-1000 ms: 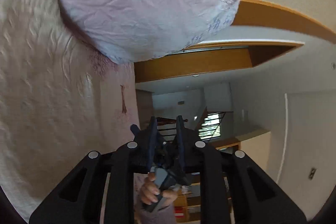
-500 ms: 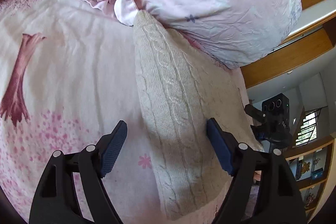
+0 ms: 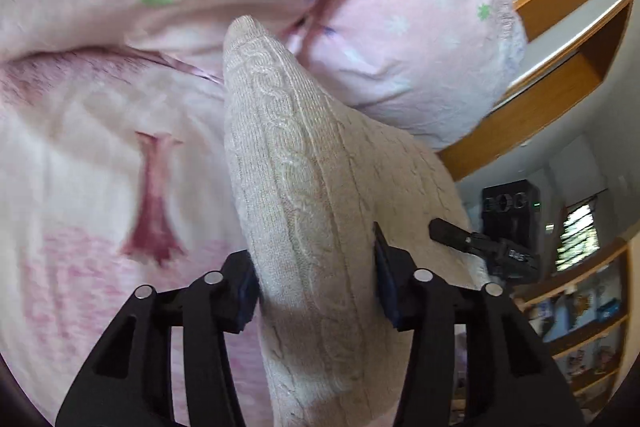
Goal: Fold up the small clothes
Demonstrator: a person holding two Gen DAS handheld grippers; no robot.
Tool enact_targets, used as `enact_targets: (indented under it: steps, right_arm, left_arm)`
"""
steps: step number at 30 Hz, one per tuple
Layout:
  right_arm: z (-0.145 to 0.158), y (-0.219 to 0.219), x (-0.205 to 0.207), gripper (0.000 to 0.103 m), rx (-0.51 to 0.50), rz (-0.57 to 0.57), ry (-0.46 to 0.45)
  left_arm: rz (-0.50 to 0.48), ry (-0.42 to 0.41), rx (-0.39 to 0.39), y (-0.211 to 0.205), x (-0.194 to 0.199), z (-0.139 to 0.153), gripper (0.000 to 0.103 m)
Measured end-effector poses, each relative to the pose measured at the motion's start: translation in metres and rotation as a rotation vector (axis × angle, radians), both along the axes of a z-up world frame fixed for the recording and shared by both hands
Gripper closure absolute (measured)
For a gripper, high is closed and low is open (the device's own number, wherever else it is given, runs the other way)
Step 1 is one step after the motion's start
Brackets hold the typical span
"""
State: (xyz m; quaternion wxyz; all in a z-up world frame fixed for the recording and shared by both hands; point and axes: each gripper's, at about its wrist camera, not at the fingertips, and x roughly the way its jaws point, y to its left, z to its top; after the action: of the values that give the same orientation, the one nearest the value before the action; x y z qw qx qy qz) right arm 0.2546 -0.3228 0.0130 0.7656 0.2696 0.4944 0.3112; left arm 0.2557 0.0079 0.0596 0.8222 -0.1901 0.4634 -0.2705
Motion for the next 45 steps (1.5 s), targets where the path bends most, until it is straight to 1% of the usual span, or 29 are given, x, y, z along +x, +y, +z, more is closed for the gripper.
enact_targets:
  steps: [1, 2, 3, 4, 5, 6, 7, 8, 9, 10, 11, 12, 13, 15, 17, 18, 20, 21, 22, 24, 26, 28, 30, 32, 33, 35, 37, 42, 45]
  right_arm:
    - [-0.011, 0.010, 0.006, 0.061, -0.085, -0.016, 0.036]
    - [-0.017, 0.012, 0.008, 0.055, -0.106, -0.047, 0.061]
    - [-0.017, 0.003, 0.005, 0.048, -0.052, -0.088, 0.069]
    - [-0.013, -0.007, 0.001, 0.047, -0.014, -0.127, 0.058]
    - [-0.006, -0.018, -0.003, 0.043, 0.009, -0.168, 0.028]
    - [0.001, -0.031, -0.005, 0.031, 0.021, -0.218, -0.005]
    - [0.003, -0.039, -0.005, 0.025, 0.037, -0.245, -0.010]
    - [0.002, -0.041, -0.001, 0.025, 0.063, -0.243, 0.009]
    - [-0.003, -0.038, 0.005, 0.031, 0.082, -0.219, 0.039]
    - [-0.010, -0.032, 0.012, 0.073, 0.076, -0.191, 0.068]
    - [-0.016, -0.024, 0.021, 0.085, 0.003, -0.195, 0.095]
    - [-0.018, -0.023, 0.025, 0.086, -0.025, -0.230, 0.088]
    - [-0.016, -0.025, 0.030, 0.091, -0.030, -0.276, 0.082]
    - [-0.012, -0.033, 0.032, 0.093, -0.048, -0.356, 0.085]
    - [0.000, -0.032, 0.019, 0.089, -0.119, -0.364, 0.028]
    - [0.011, -0.031, 0.006, 0.081, -0.161, -0.361, -0.011]
    - [0.032, -0.025, -0.029, 0.037, -0.282, -0.391, -0.087]
    - [0.041, -0.023, -0.050, 0.002, -0.322, -0.406, -0.137]
    - [0.048, -0.021, -0.072, 0.002, -0.347, -0.429, -0.194]
    - [0.054, -0.013, -0.111, 0.002, -0.414, -0.435, -0.254]
    - [0.050, -0.002, -0.141, 0.002, -0.459, -0.405, -0.268]
    - [0.038, 0.013, -0.160, 0.002, -0.461, -0.351, -0.245]
    - [0.021, 0.033, -0.164, 0.002, -0.482, -0.297, -0.185]
    - [0.006, 0.047, -0.161, 0.002, -0.514, -0.275, -0.134]
    - [0.002, 0.054, -0.163, 0.002, -0.535, -0.276, -0.133]
    - [0.004, 0.062, -0.167, 0.002, -0.574, -0.282, -0.176]
    - [-0.002, 0.069, -0.169, 0.002, -0.604, -0.268, -0.177]
    - [-0.009, 0.090, -0.166, 0.002, -0.762, -0.238, -0.172]
    - [-0.010, 0.091, -0.167, 0.002, -0.768, -0.240, -0.171]
  left_arm:
    - [0.061, -0.017, 0.116, 0.006, 0.002, -0.003, 0.048]
    - [0.120, -0.019, 0.200, 0.012, 0.001, -0.006, 0.048]
    - [0.134, -0.022, 0.169, 0.021, -0.004, -0.005, 0.047]
    - [0.147, -0.032, 0.128, 0.032, -0.013, -0.001, 0.046]
    - [0.170, -0.055, 0.130, 0.040, -0.022, 0.004, 0.043]
    - [0.190, -0.089, 0.153, 0.045, -0.034, 0.010, 0.035]
    - [0.204, -0.121, 0.175, 0.051, -0.045, 0.014, 0.030]
    - [0.213, -0.148, 0.193, 0.051, -0.055, 0.018, 0.029]
    - [0.218, -0.160, 0.205, 0.052, -0.063, 0.019, 0.025]
    - [0.220, -0.159, 0.212, 0.054, -0.070, 0.018, 0.022]
    - [0.225, -0.149, 0.223, 0.056, -0.078, 0.015, 0.019]
    - [0.240, -0.136, 0.245, 0.055, -0.086, 0.012, 0.011]
    - [0.257, -0.125, 0.270, 0.051, -0.088, 0.013, 0.007]
    - [0.266, -0.117, 0.307, 0.053, -0.106, 0.007, 0.003]
    - [0.266, -0.113, 0.363, 0.049, -0.117, 0.003, 0.001]
    - [0.258, -0.110, 0.400, 0.047, -0.124, 0.000, 0.001]
    - [0.225, -0.105, 0.491, 0.035, -0.128, -0.006, 0.001]
    - [0.213, -0.112, 0.531, 0.031, -0.133, -0.010, 0.001]
    - [0.205, -0.121, 0.562, 0.026, -0.136, -0.013, 0.001]
    - [0.181, -0.134, 0.597, 0.017, -0.142, -0.018, 0.001]
    - [0.162, -0.141, 0.611, 0.012, -0.147, -0.021, 0.001]
    - [0.144, -0.137, 0.617, 0.009, -0.149, -0.025, 0.001]
    - [0.137, -0.114, 0.625, 0.008, -0.149, -0.032, 0.001]
    - [0.134, -0.083, 0.614, 0.010, -0.150, -0.040, 0.001]
    - [0.141, -0.102, 0.613, 0.010, -0.151, -0.041, 0.001]
    - [0.152, -0.126, 0.616, 0.010, -0.154, -0.043, 0.001]
    - [0.153, -0.126, 0.613, 0.009, -0.154, -0.044, 0.001]
    - [0.151, -0.130, 0.615, 0.008, -0.156, -0.044, 0.001]
    - [0.151, -0.129, 0.614, 0.009, -0.155, -0.044, 0.001]
